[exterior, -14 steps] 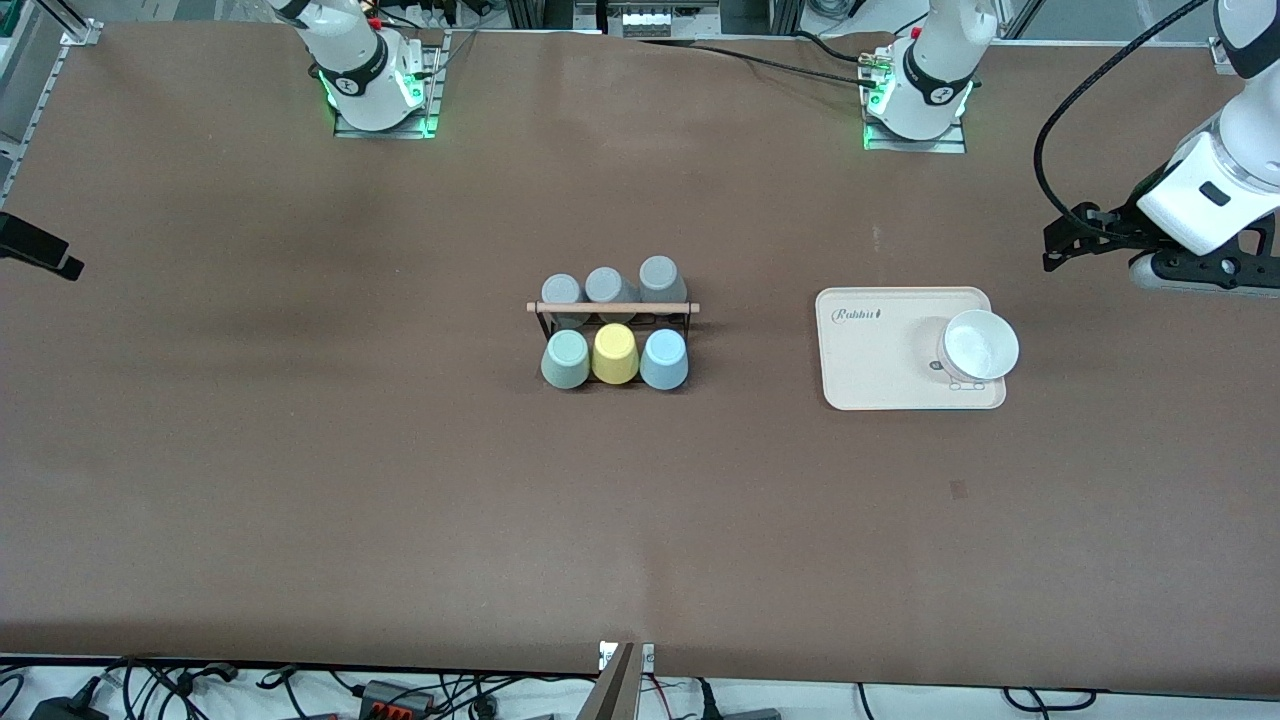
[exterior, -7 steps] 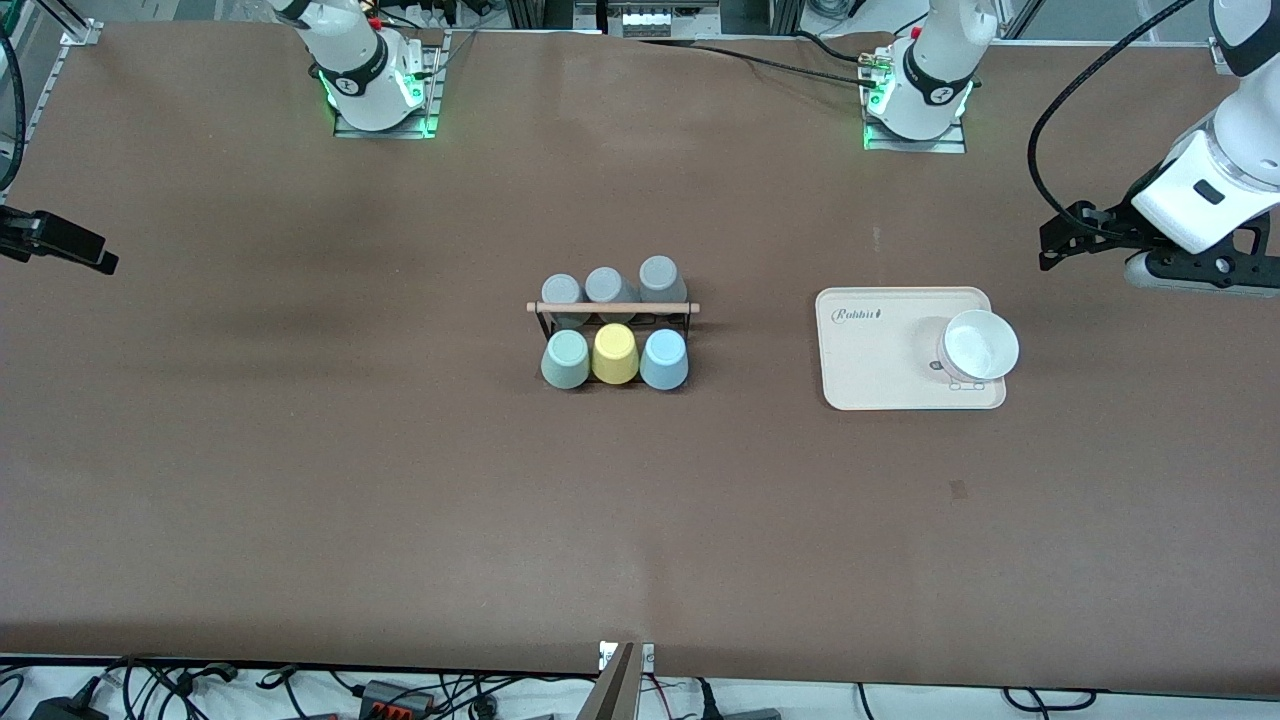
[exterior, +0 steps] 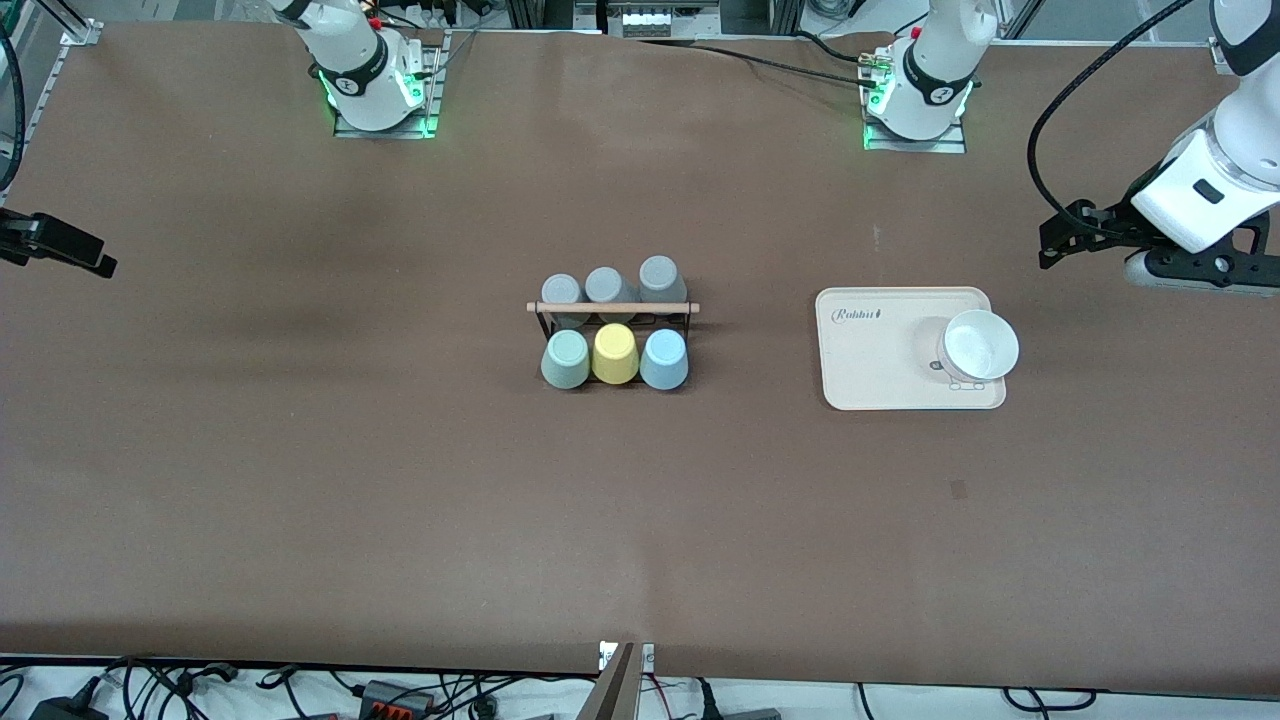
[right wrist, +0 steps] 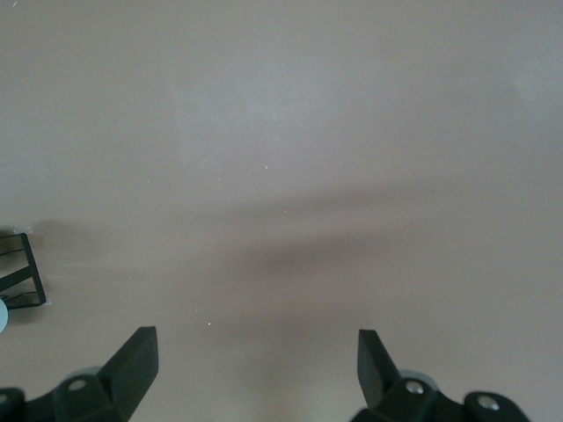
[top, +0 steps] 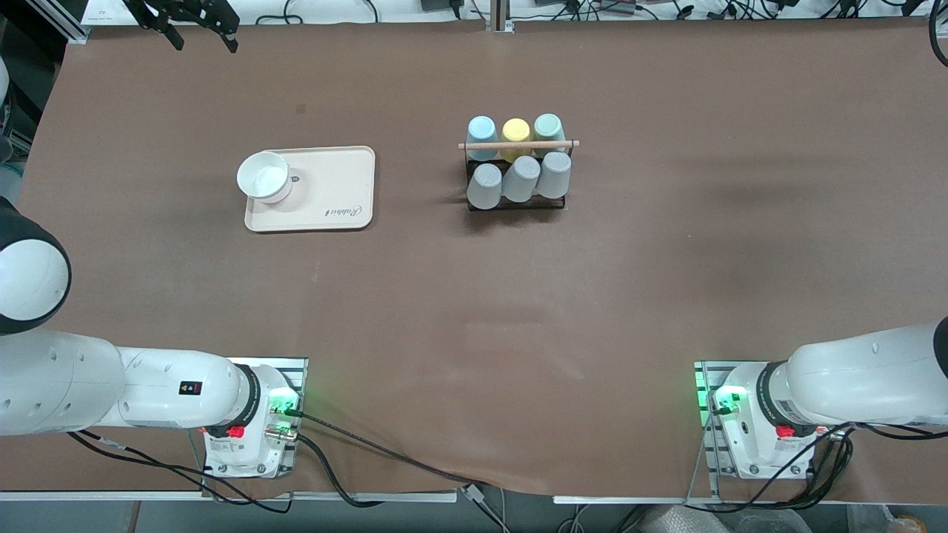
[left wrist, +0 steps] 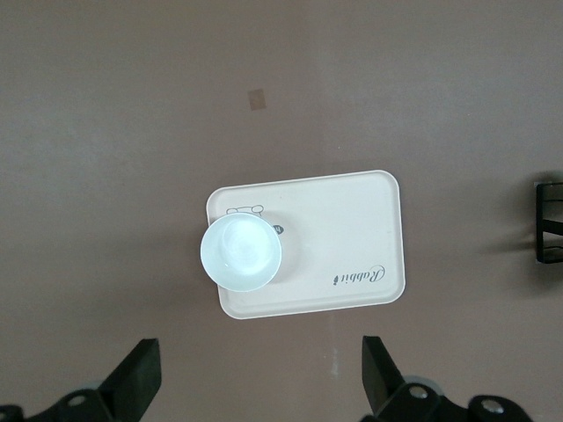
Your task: Hang scattered cups on rack with three cups
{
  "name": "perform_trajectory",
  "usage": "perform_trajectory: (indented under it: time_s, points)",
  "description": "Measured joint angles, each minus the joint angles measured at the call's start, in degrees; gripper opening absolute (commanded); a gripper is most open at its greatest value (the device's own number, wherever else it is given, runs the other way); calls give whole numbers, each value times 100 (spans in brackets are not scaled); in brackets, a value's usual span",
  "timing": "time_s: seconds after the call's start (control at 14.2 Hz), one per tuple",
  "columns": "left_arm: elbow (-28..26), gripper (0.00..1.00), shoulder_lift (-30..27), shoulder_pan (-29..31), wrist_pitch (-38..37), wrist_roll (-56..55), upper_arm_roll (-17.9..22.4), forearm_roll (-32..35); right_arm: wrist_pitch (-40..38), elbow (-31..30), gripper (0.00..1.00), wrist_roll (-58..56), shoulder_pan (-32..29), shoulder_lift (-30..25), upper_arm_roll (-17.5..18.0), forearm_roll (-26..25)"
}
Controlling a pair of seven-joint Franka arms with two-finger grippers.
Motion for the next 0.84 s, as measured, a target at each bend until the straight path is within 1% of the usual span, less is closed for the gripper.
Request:
perform_trajectory:
  time_s: [0.35,0.84]
  points:
    - [44,100,0,0,0,0,0,0,56,0,100,0,243,0,1,0]
    - [45,100,0,0,-8,0,-1,0,118,-1,100,2,261,41,-55,1]
